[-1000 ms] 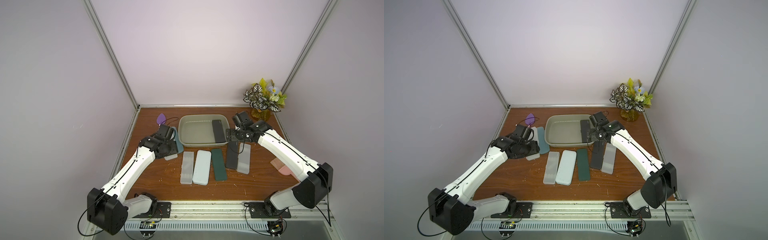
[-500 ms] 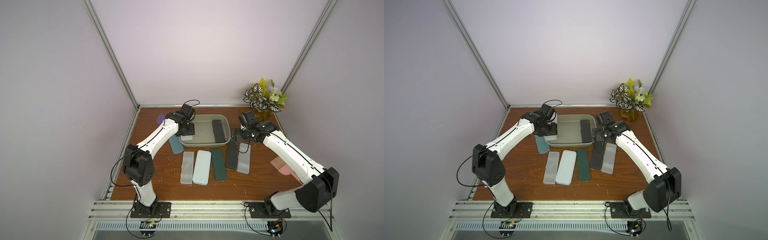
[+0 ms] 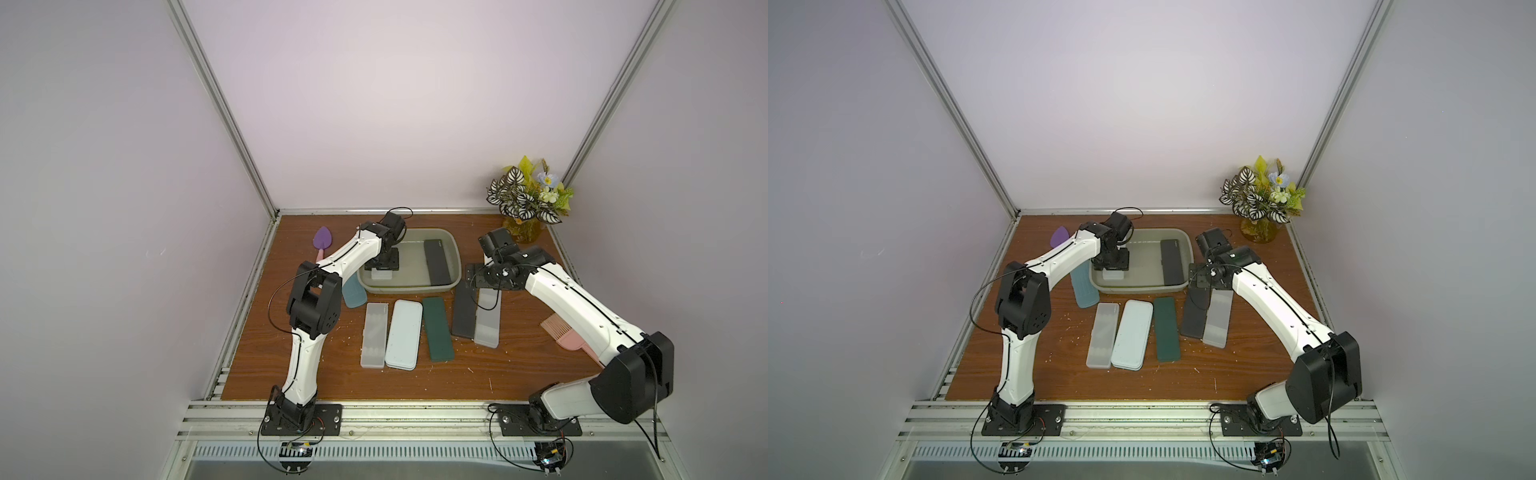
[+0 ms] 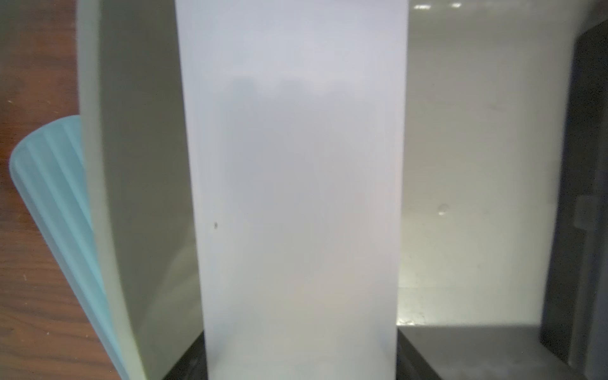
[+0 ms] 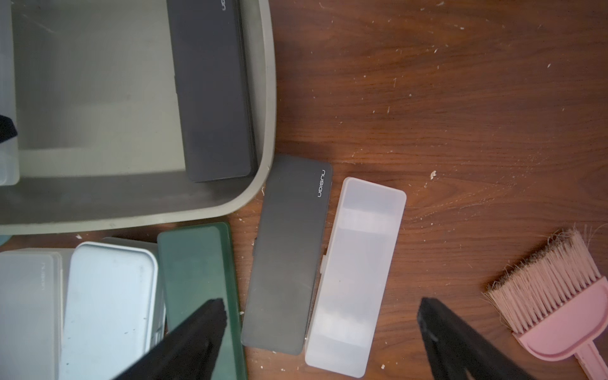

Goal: Put the pencil case into the storage box
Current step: Place the pencil case at the storage box.

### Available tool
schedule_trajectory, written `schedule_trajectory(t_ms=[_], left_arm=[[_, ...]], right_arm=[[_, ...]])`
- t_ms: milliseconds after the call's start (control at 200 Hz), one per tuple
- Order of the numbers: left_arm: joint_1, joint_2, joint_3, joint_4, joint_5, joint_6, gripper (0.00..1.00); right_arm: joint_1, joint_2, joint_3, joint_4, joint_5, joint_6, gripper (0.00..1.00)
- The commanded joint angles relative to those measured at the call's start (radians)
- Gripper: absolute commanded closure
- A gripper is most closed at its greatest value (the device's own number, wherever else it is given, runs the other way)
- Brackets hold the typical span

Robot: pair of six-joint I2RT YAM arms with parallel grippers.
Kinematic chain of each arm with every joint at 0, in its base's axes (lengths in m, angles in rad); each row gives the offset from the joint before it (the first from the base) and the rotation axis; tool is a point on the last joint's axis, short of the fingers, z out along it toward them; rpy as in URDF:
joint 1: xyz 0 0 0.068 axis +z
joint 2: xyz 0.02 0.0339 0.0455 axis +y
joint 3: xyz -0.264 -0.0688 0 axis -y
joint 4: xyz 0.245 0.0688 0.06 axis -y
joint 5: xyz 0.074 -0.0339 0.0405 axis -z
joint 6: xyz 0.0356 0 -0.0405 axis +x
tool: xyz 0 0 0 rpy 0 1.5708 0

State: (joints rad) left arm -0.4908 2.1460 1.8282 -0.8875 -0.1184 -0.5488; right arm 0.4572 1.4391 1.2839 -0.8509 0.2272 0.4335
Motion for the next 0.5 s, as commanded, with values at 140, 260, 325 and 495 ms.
schedule_trajectory(t_ms=[140,260,325,495], left_arm=[[-0.009,0.012,-0.016,-0.011,-0.063,-0.005,0.4],[-0.008,0.014,-0.044,-0.01,-0.076,-0.015,0.39],[-0.005,0.02,-0.048,-0.01,-0.078,-0.019,0.39],[-0.003,0.027,-0.047,-0.011,-0.081,-0.028,0.26]], right_arm=[[-0.005,-0.051,-0.022,0.02,-0.007,-0.012,0.01],[-0.006,-0.057,-0.043,0.027,-0.012,-0.008,0.01],[-0.008,-0.059,-0.051,0.029,-0.015,-0.008,0.01],[-0.009,-0.068,-0.059,0.021,-0.018,-0.013,0.01]])
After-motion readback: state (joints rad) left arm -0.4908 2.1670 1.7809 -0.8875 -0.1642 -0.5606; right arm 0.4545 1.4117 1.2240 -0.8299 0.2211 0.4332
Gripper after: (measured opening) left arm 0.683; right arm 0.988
